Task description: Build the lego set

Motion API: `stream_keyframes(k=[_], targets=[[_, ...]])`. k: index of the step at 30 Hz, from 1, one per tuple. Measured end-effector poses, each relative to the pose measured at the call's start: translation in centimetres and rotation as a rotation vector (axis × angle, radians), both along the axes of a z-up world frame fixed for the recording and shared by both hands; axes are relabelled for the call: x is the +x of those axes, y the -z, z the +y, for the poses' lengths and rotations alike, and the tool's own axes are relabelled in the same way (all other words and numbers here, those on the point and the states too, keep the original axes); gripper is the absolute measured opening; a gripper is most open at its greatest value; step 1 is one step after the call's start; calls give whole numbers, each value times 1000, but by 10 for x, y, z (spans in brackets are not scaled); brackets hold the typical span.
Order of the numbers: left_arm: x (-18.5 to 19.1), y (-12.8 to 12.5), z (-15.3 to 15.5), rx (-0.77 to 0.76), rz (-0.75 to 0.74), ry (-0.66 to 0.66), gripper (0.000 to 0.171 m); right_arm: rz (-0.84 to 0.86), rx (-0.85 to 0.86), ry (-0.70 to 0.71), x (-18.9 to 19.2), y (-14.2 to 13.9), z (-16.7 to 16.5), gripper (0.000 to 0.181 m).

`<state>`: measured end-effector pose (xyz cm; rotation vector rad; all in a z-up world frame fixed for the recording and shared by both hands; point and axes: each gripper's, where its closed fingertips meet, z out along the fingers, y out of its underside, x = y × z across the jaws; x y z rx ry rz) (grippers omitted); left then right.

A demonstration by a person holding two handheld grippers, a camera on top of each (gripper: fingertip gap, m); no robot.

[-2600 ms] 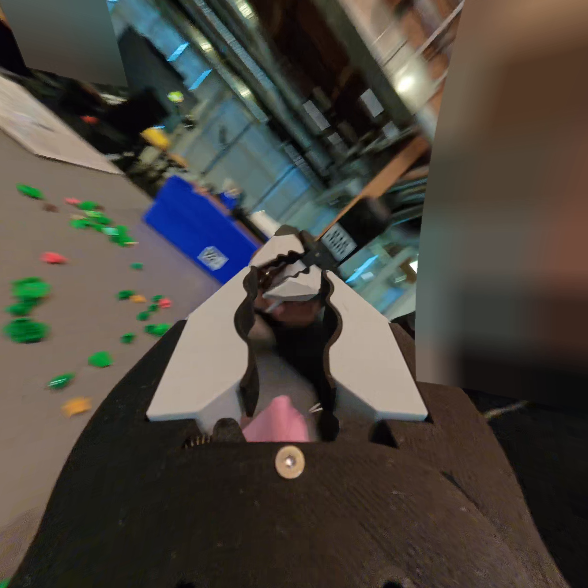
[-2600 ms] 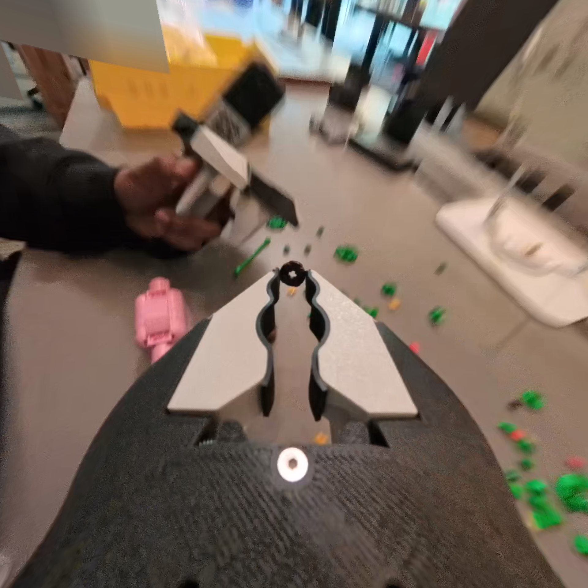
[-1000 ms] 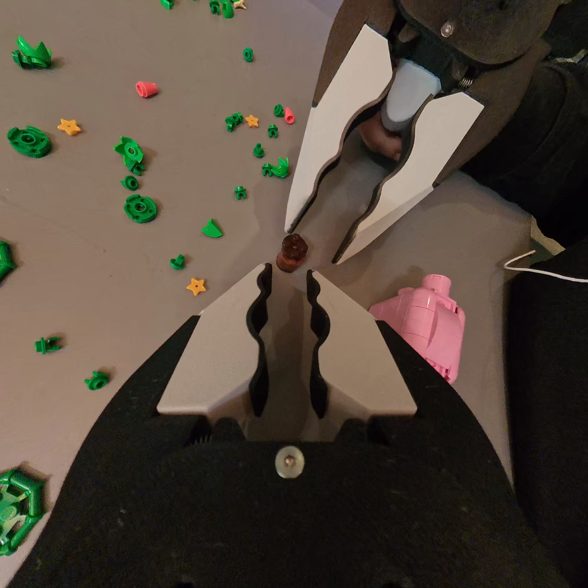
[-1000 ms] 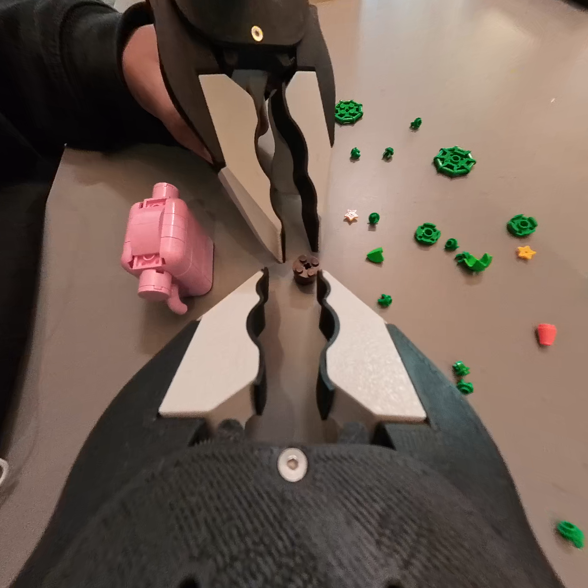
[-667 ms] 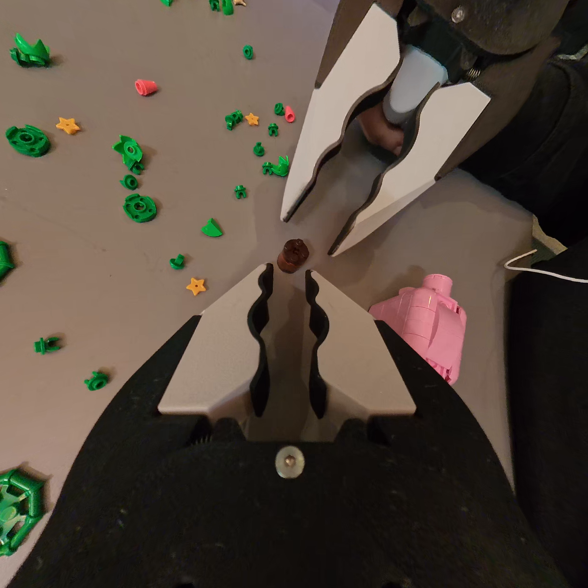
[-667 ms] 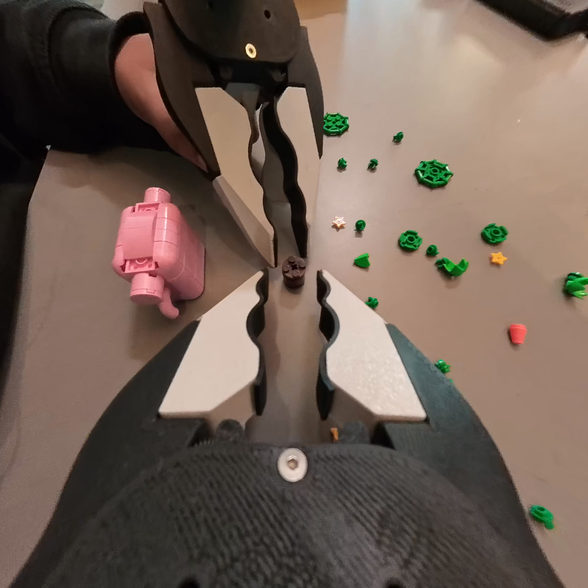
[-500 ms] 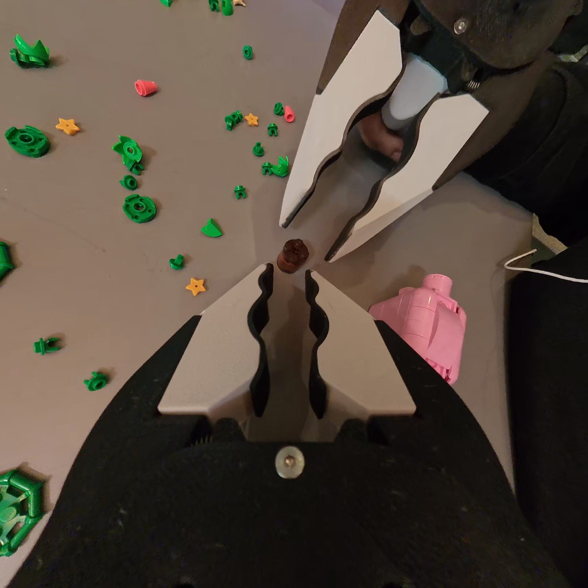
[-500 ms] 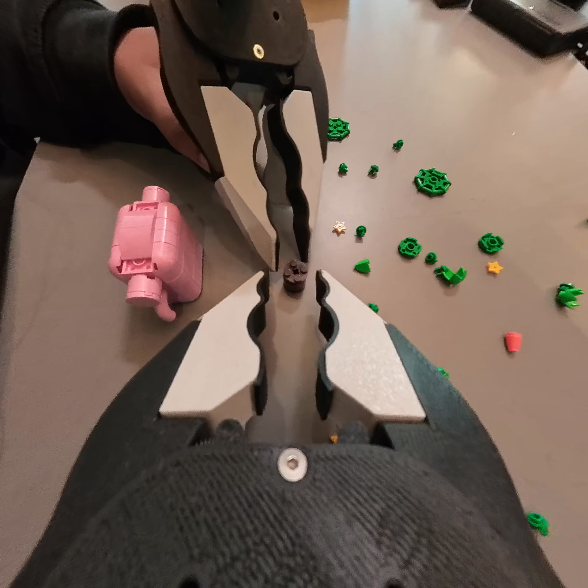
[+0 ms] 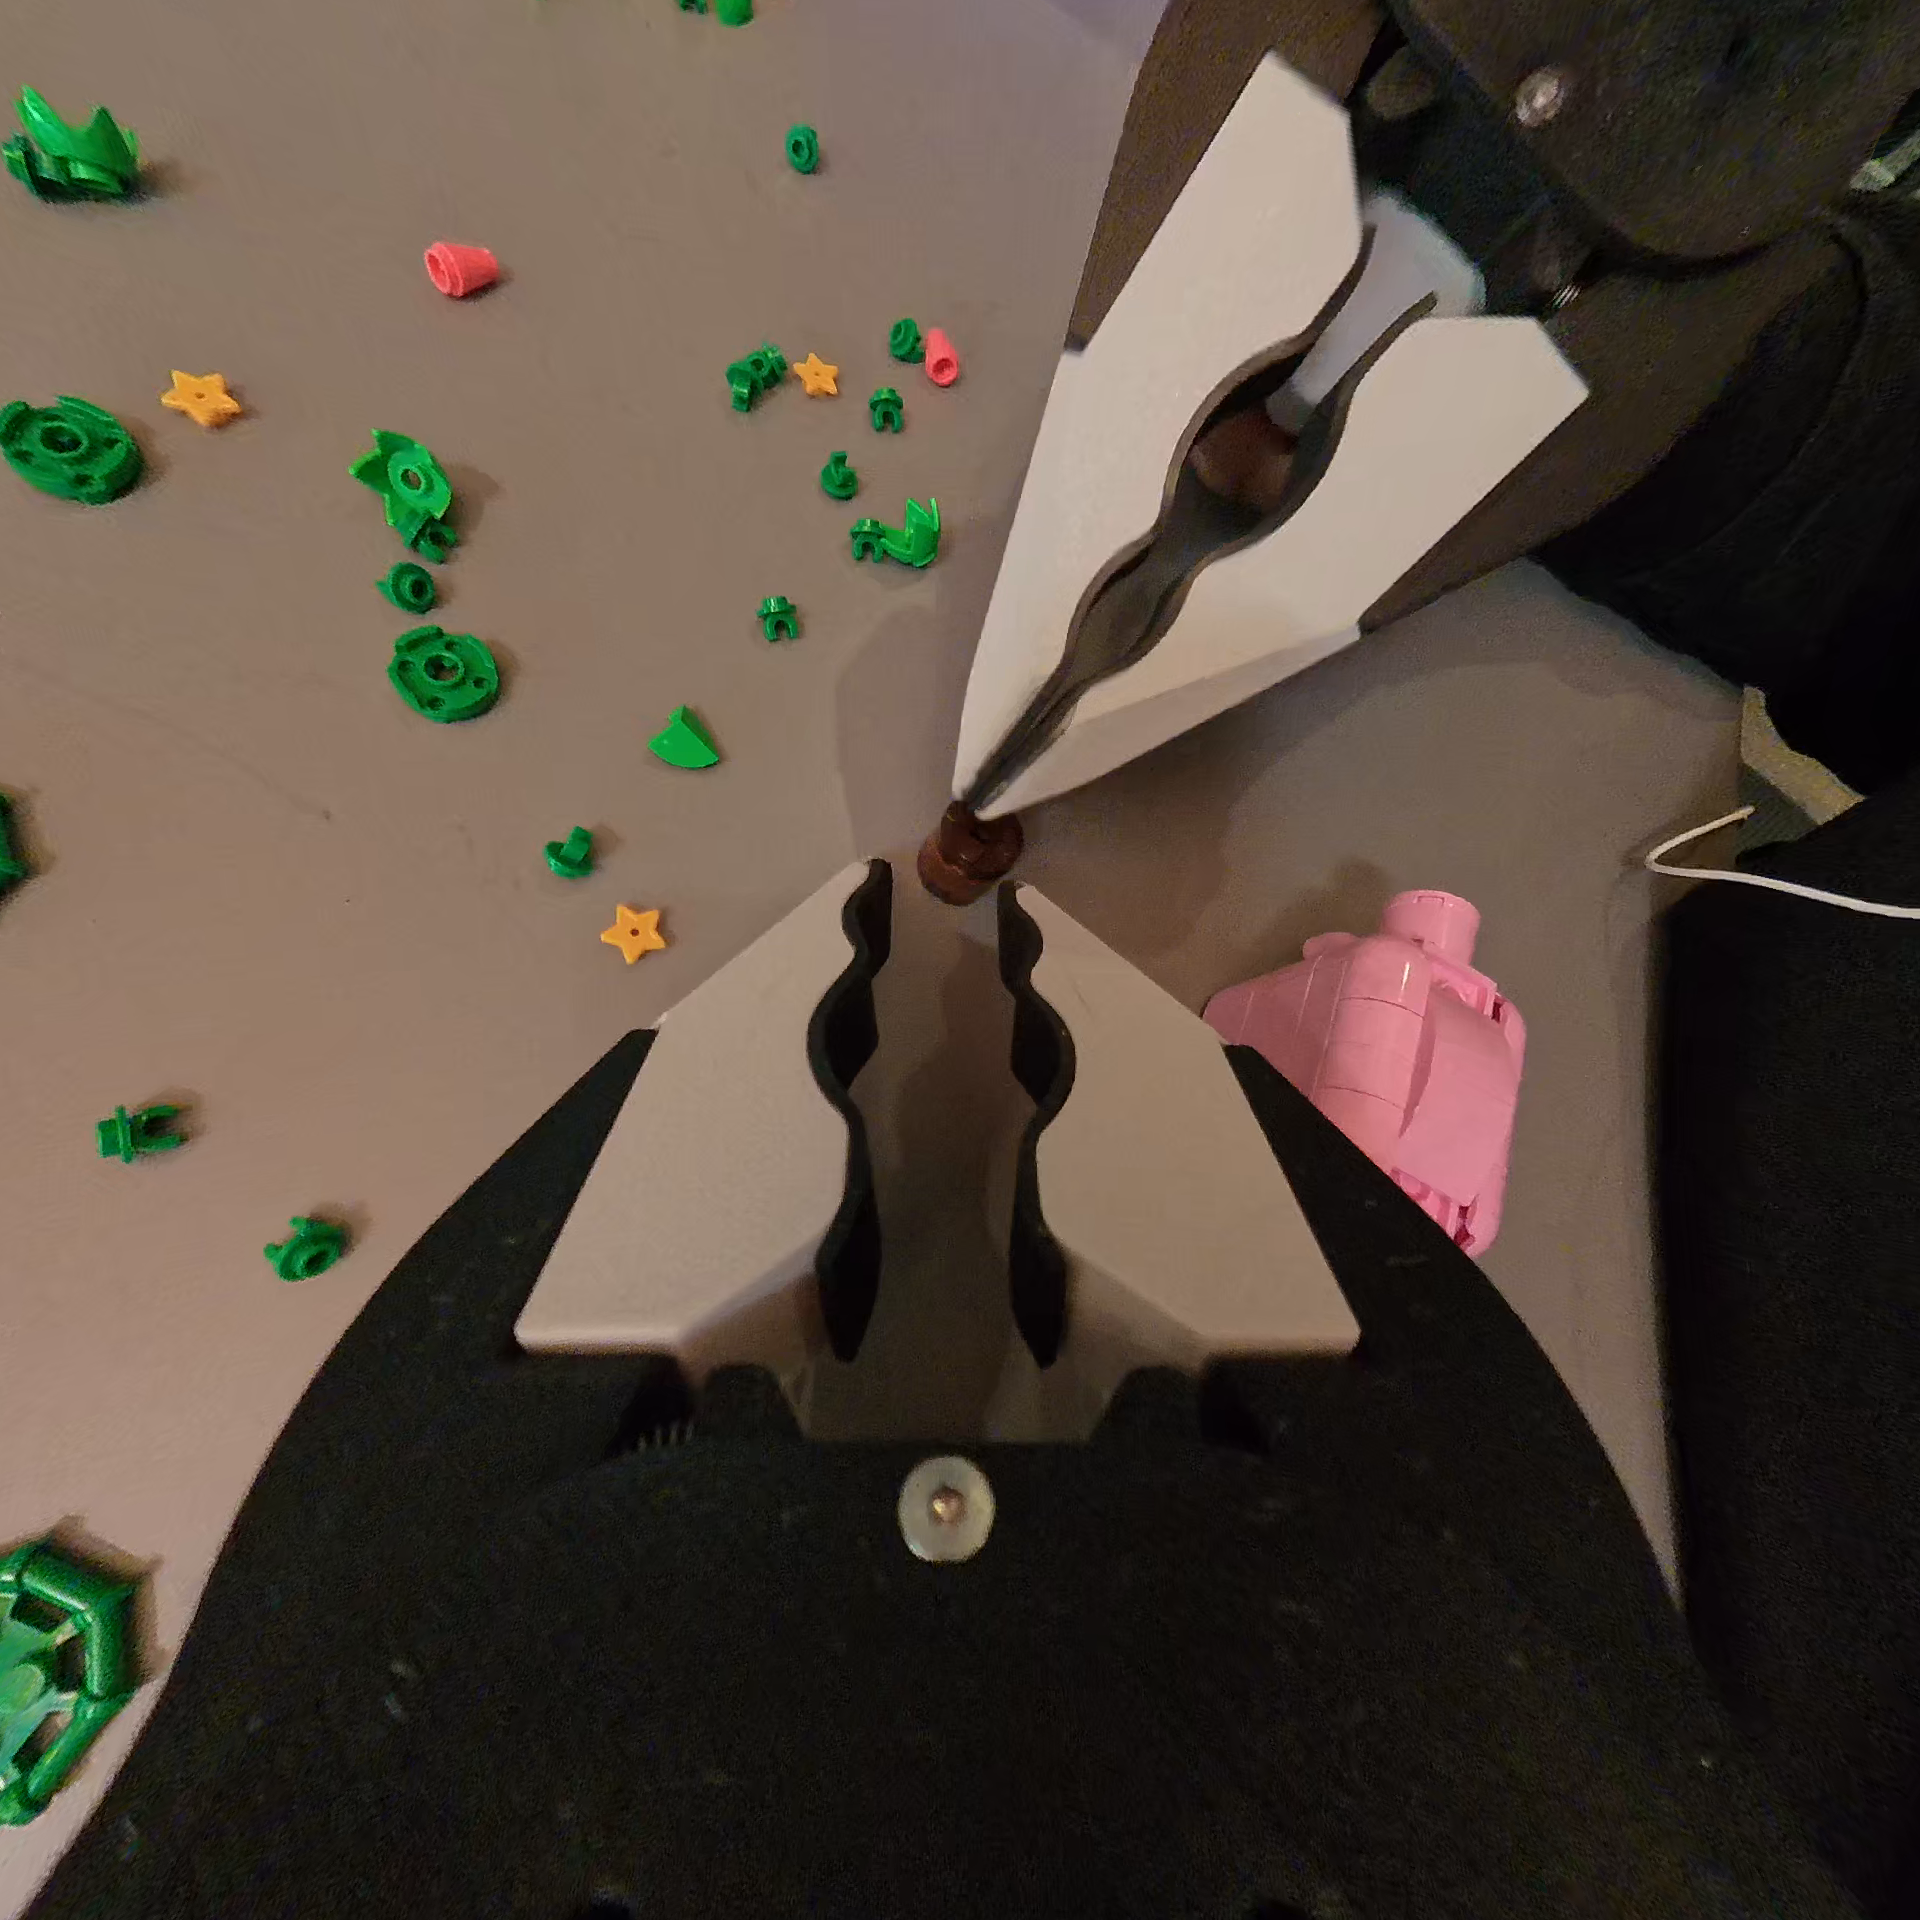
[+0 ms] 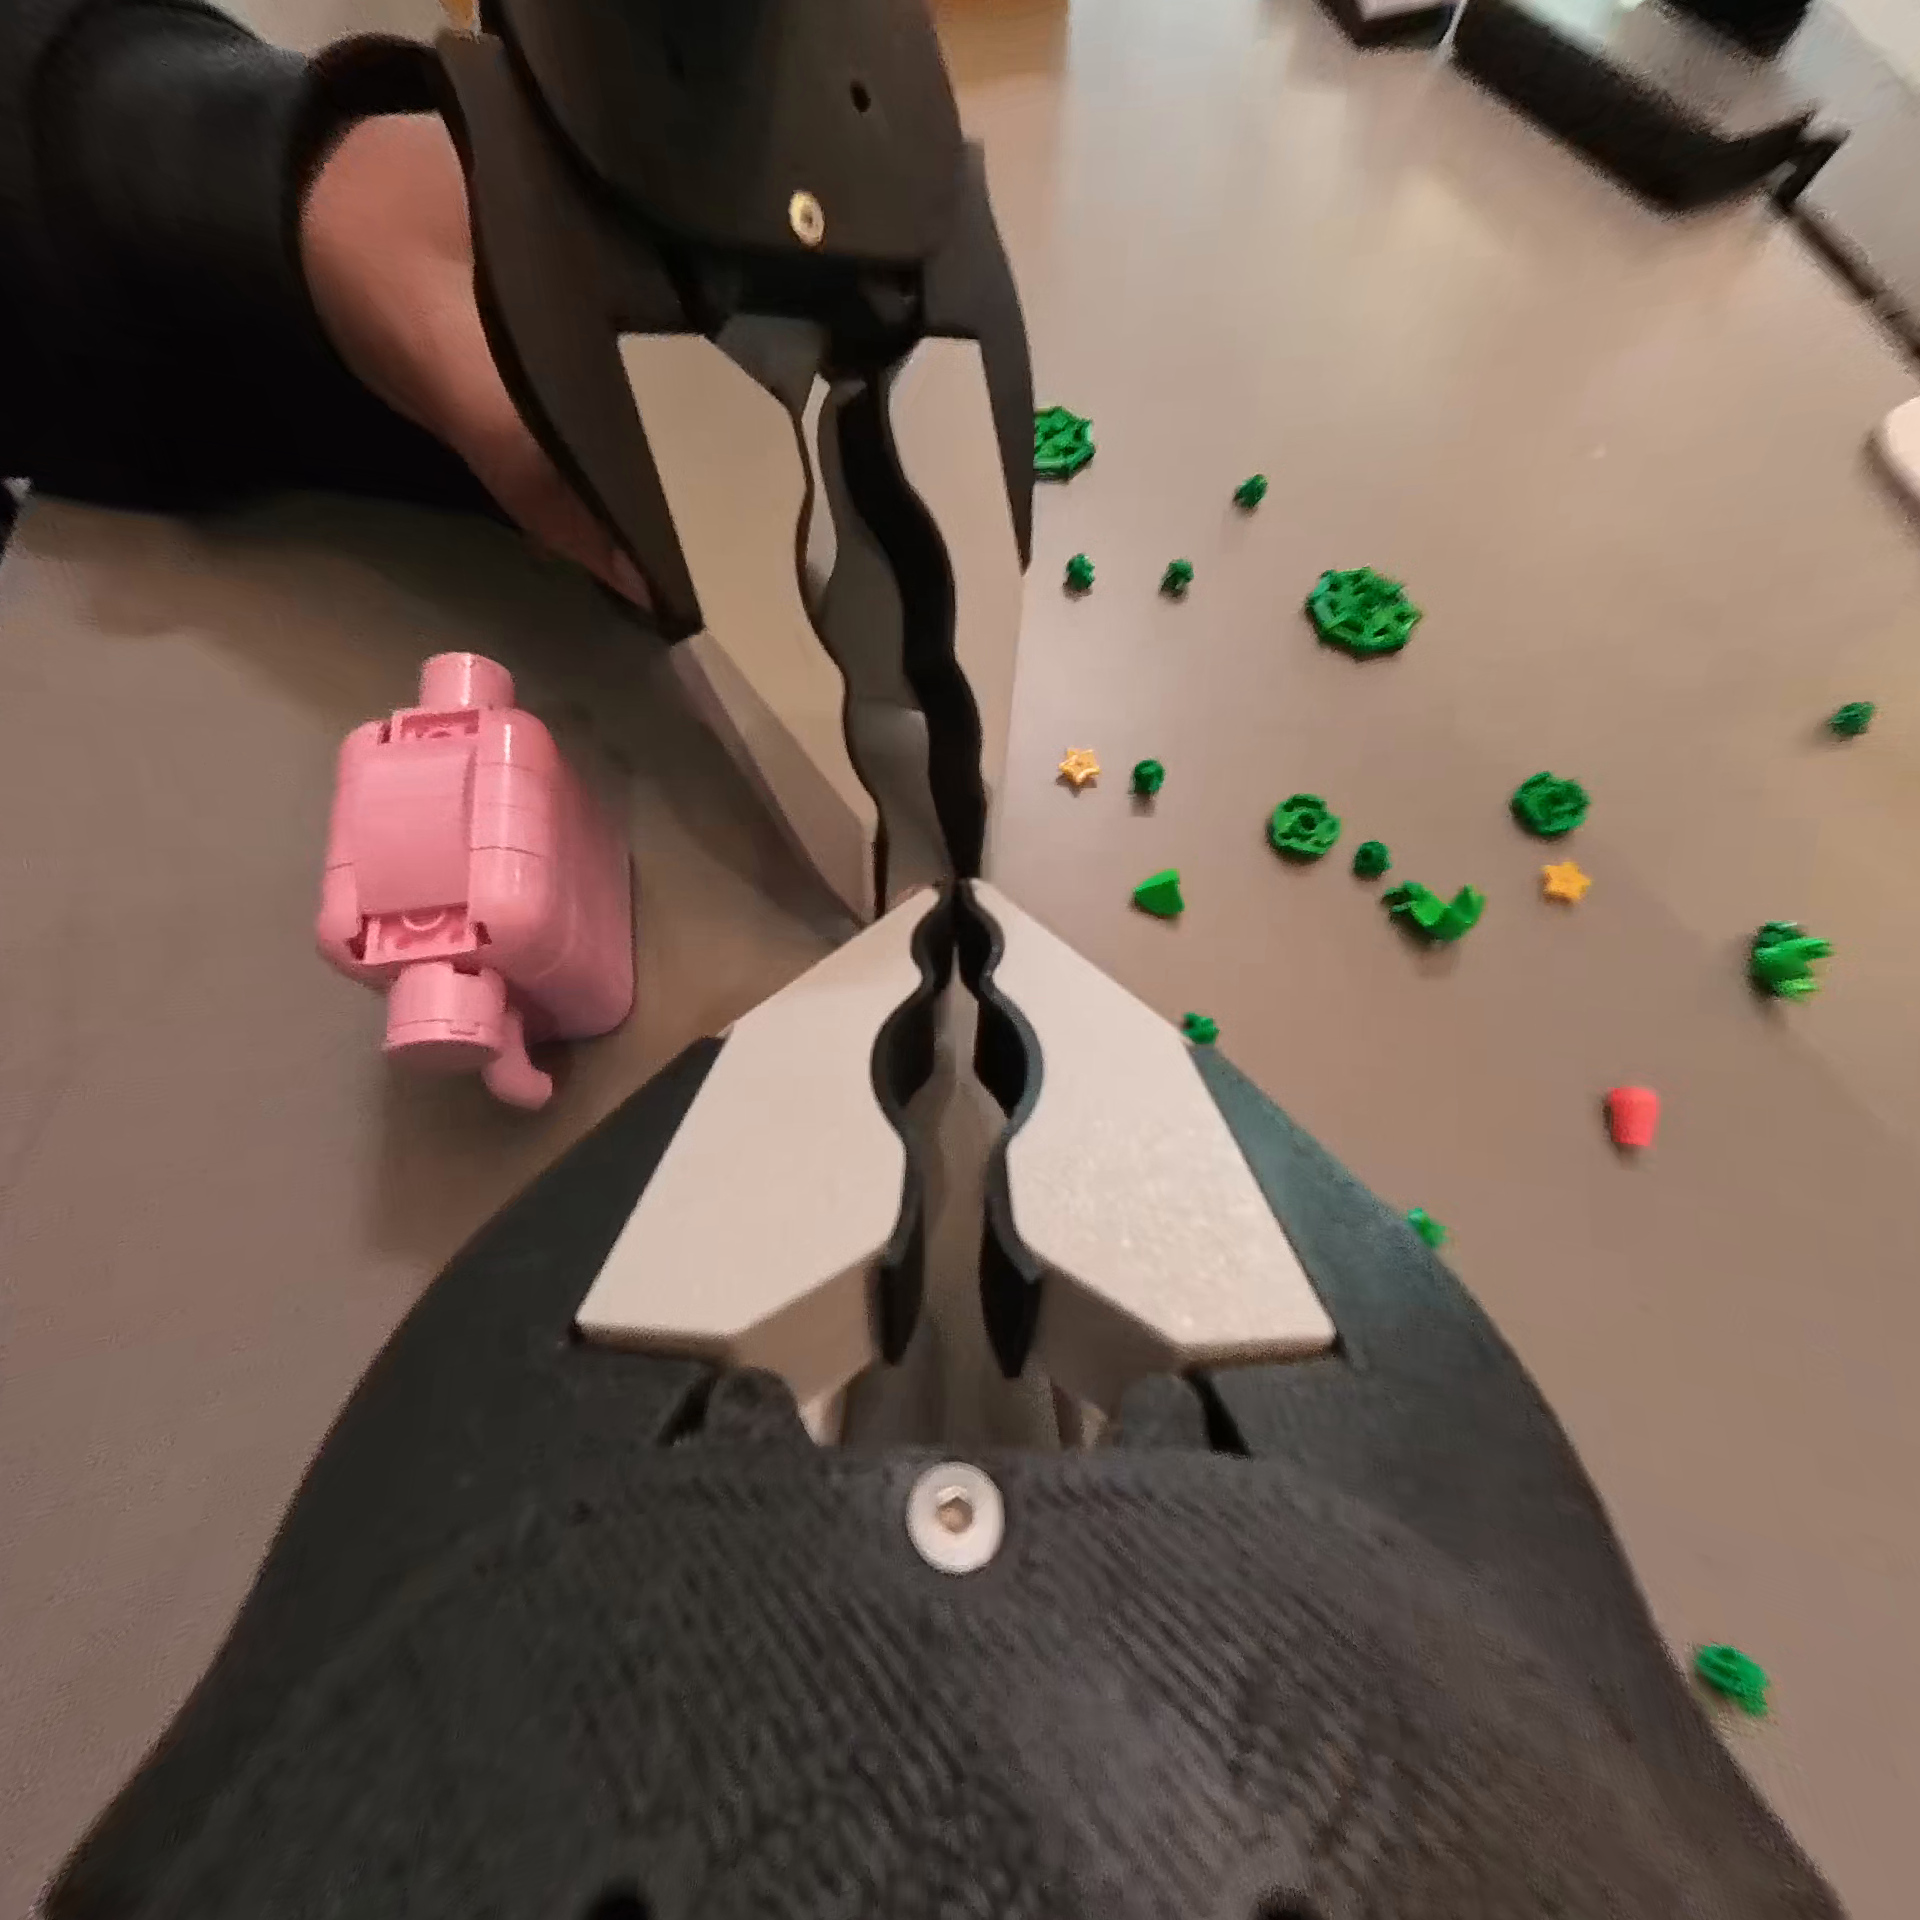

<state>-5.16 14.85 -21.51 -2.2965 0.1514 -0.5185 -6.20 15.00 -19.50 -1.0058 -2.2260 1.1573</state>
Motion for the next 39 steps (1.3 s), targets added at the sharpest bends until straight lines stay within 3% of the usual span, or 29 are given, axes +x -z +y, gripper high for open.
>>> stream_keyframes(k=[4,7,9,11,17,20,23,28,31,33,35,39], targets=[[0,1,0,-2,6,2,16,78,-75,2,0,-23,-2,0],[0,1,0,-7,7,3,16,41,-49,-22,2,-12,-4,0],[0,2,-1,-9,6,3,16,-66,7,-36,7,9,-4,0],[0,2,-1,-12,5,3,16,-68,3,-25,7,6,-4,0],[1,3,-1,-18,8,6,16,102,-53,-17,3,-28,-9,0],[0,3,-1,-19,5,5,15,-75,8,-4,4,11,-6,0],[0,3,-1,-20,3,6,15,-73,-12,9,3,7,-2,0],[0,3,-1,-20,4,6,15,63,-96,12,1,-27,-4,0],[0,3,-1,-21,2,5,15,22,-61,2,2,-14,-5,0],[0,3,-1,-21,0,5,15,-87,-34,7,2,9,-4,1],[0,3,-1,-22,-2,5,15,-117,-65,6,5,8,-4,0],[0,3,-1,-22,-2,4,15,48,-66,33,-1,-19,3,0]])
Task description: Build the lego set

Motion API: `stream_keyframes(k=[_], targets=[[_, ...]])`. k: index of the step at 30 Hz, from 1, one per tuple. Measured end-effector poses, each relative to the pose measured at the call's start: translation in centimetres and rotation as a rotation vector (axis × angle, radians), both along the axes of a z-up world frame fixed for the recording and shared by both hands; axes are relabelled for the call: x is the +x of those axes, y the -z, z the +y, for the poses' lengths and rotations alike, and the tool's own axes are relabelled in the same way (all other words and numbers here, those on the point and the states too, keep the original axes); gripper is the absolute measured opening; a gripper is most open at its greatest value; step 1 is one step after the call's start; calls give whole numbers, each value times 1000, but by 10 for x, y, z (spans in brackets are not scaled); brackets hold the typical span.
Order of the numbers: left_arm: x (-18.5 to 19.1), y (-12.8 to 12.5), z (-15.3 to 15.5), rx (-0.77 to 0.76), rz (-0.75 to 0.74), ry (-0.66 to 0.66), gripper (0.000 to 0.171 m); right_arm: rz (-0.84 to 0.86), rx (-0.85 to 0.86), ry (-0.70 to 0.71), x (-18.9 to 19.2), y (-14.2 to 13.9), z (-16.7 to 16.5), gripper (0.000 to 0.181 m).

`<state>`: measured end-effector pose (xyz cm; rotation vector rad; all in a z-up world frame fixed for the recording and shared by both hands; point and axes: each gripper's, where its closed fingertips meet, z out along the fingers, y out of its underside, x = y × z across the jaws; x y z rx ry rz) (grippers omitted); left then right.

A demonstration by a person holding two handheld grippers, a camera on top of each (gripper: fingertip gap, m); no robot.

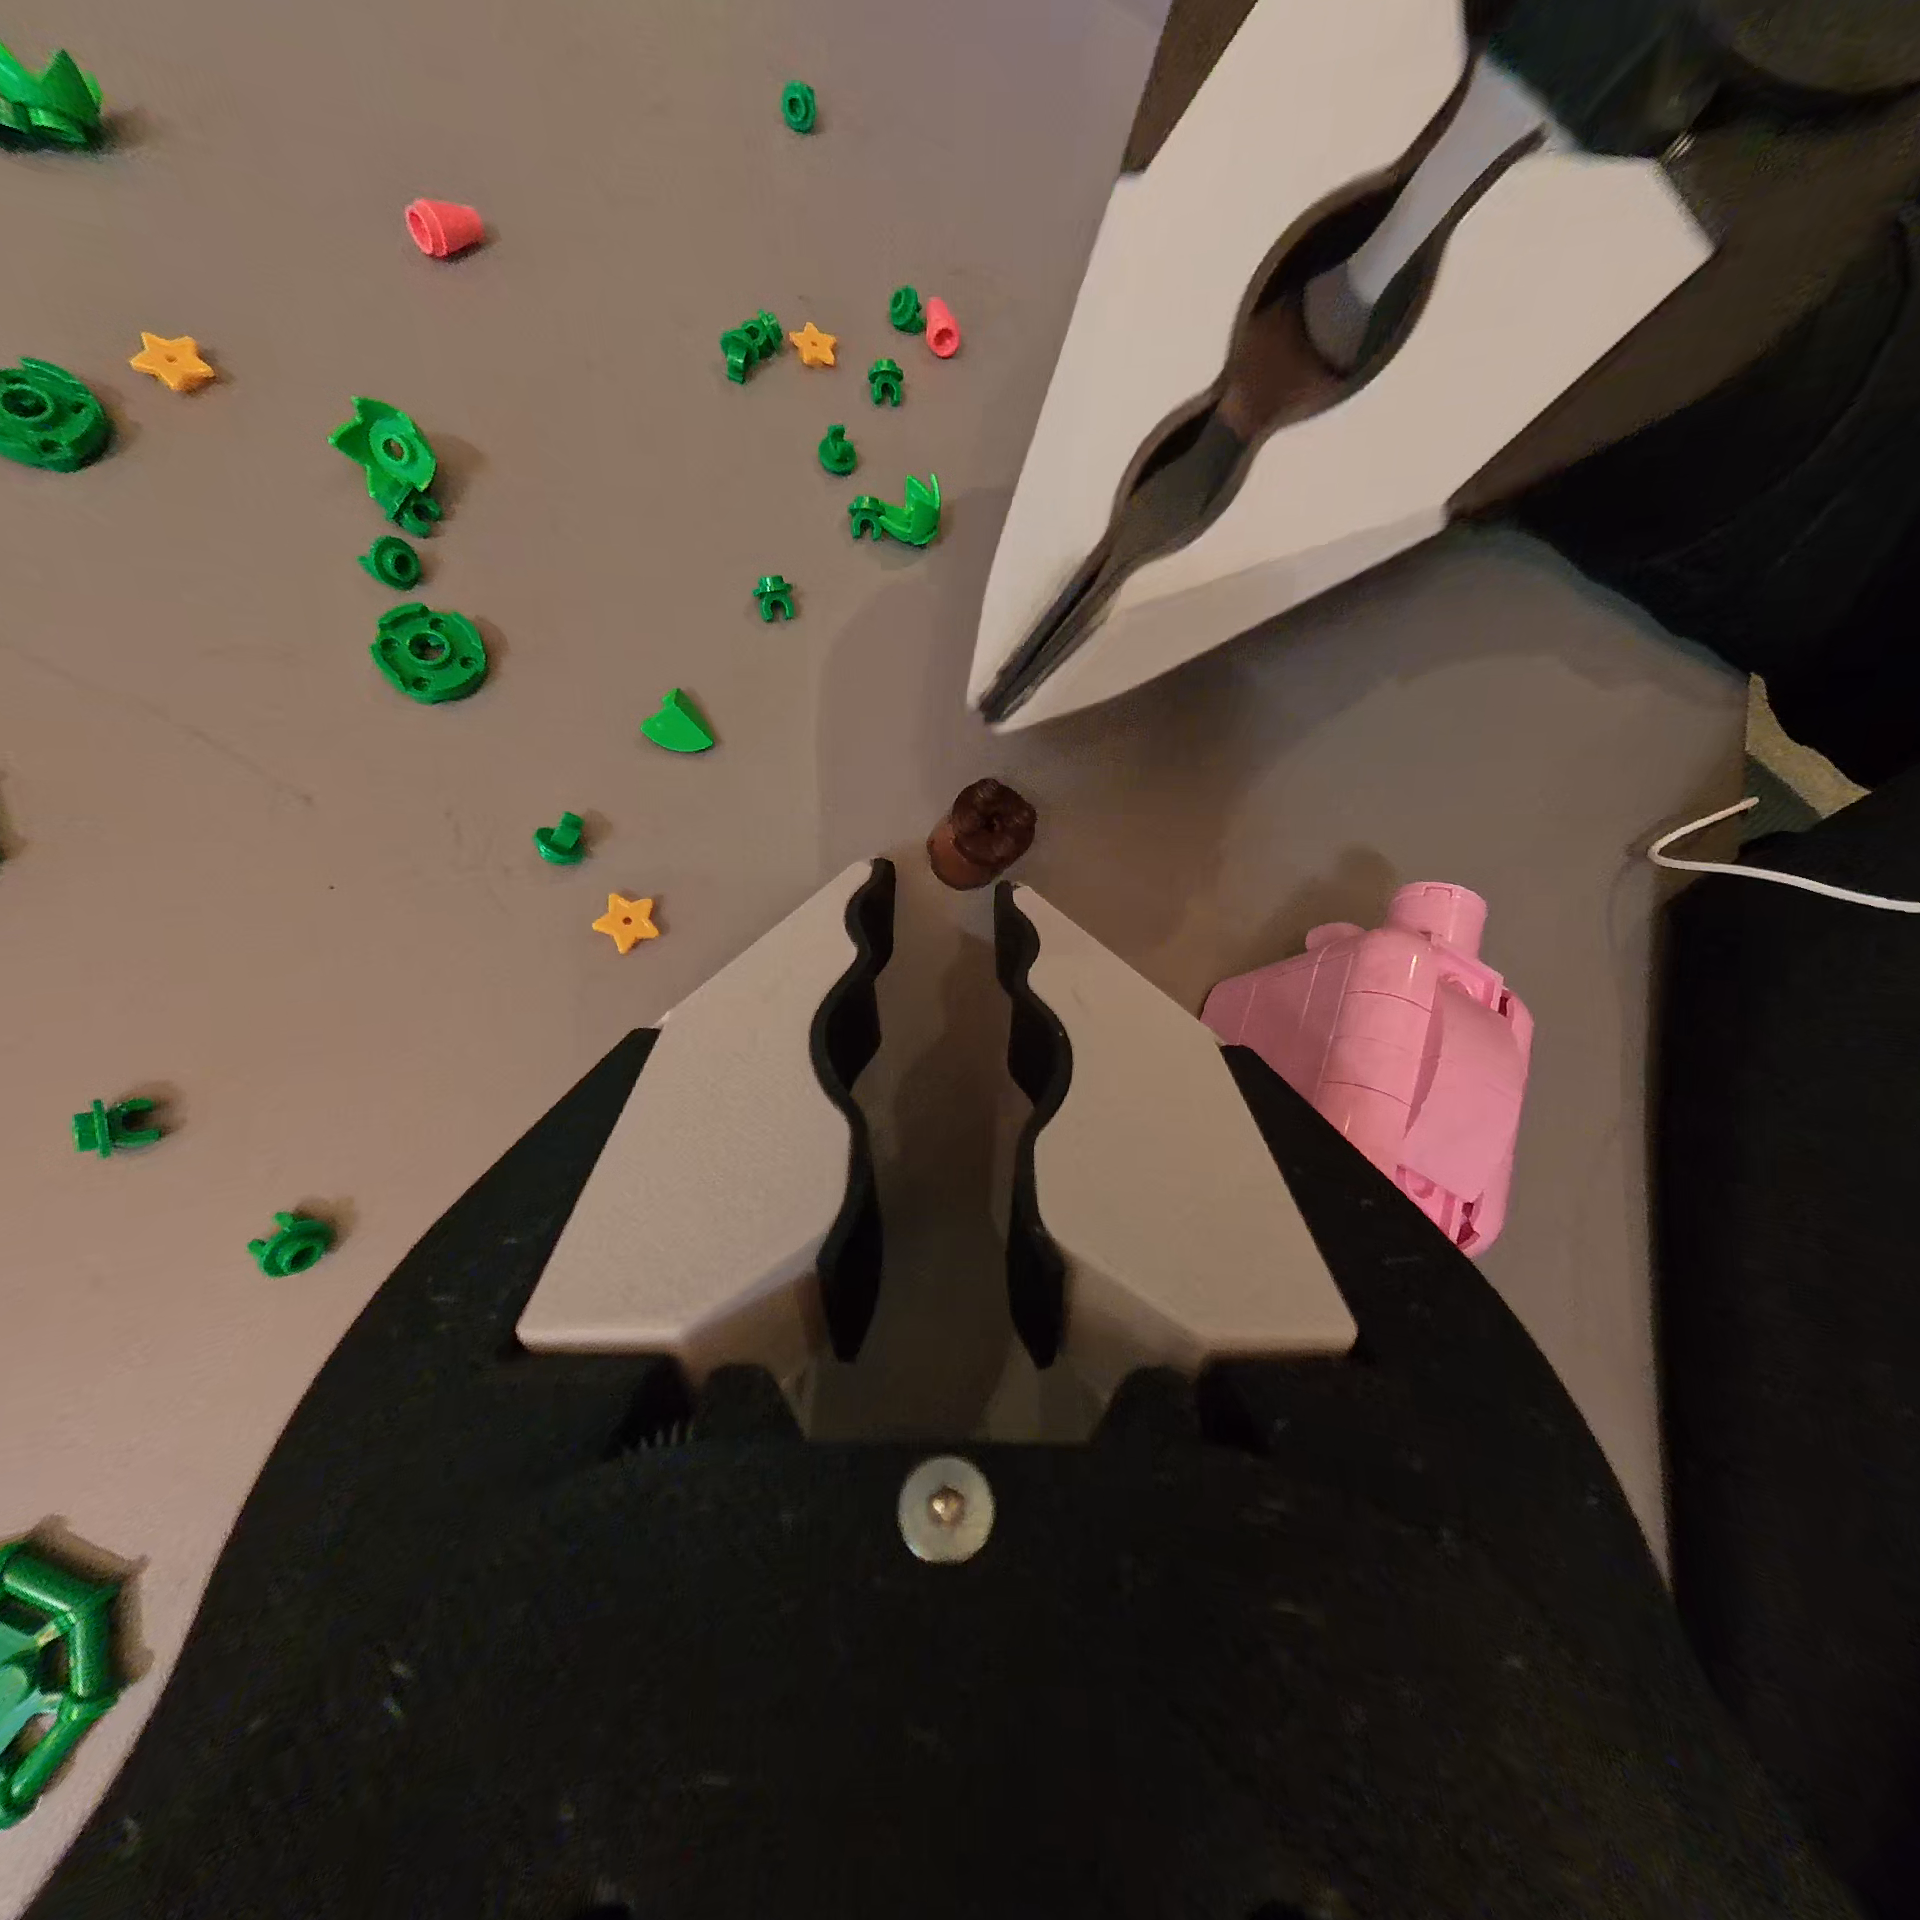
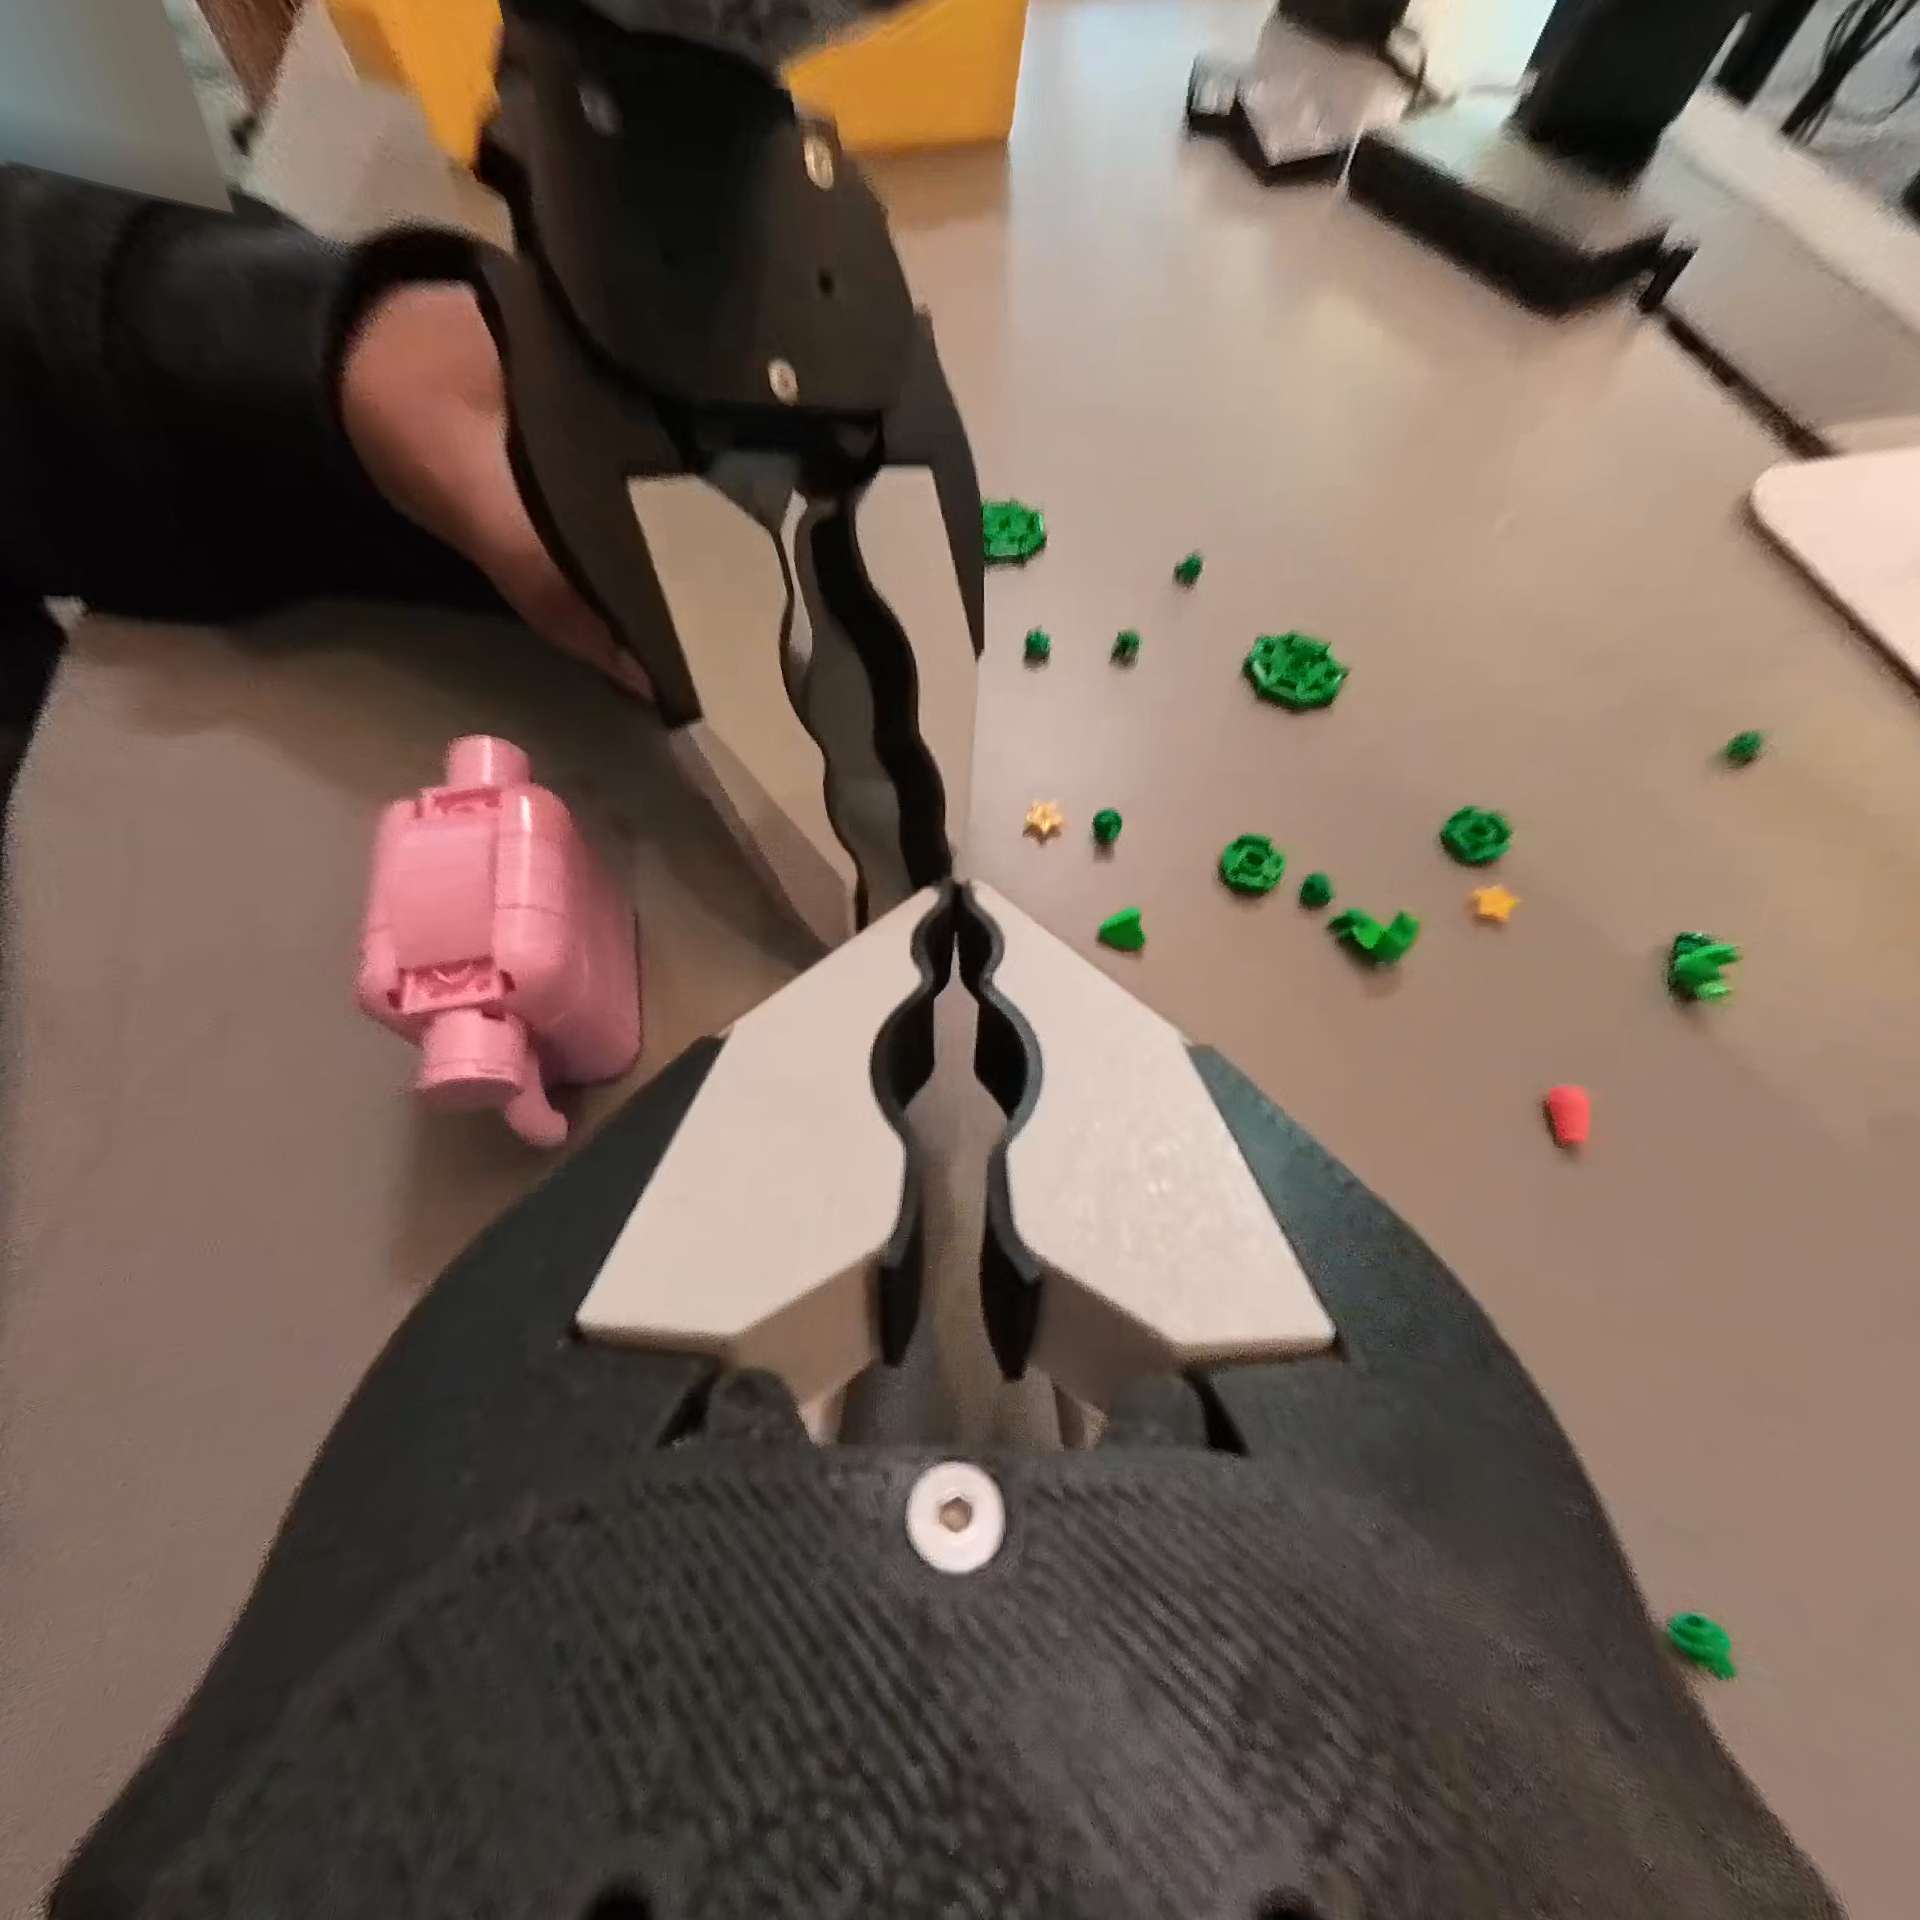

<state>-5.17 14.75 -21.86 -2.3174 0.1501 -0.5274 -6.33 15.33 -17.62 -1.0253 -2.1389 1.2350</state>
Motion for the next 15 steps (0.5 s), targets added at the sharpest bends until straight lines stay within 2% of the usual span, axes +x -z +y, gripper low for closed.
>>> stream_keyframes(k=[1,2,4,7,10,12,15], targets=[[0,0,0,0,0,0,15,11,-23,-3,0,-4,-1,2],[0,0,0,0,-1,0,15,2,-35,-11,0,-4,-3,13],[0,0,0,-1,-6,-1,15,-67,-18,-43,3,12,-7,32],[-4,-2,0,5,-27,-26,15,-160,62,-76,7,35,-9,44],[-10,-9,2,33,-102,-61,15,-172,120,-88,9,43,-11,37],[-14,-13,2,48,-160,-84,18,-146,149,-80,8,43,-9,15],[-12,-24,3,84,-291,-84,28,-78,183,-89,6,38,-11,14]])
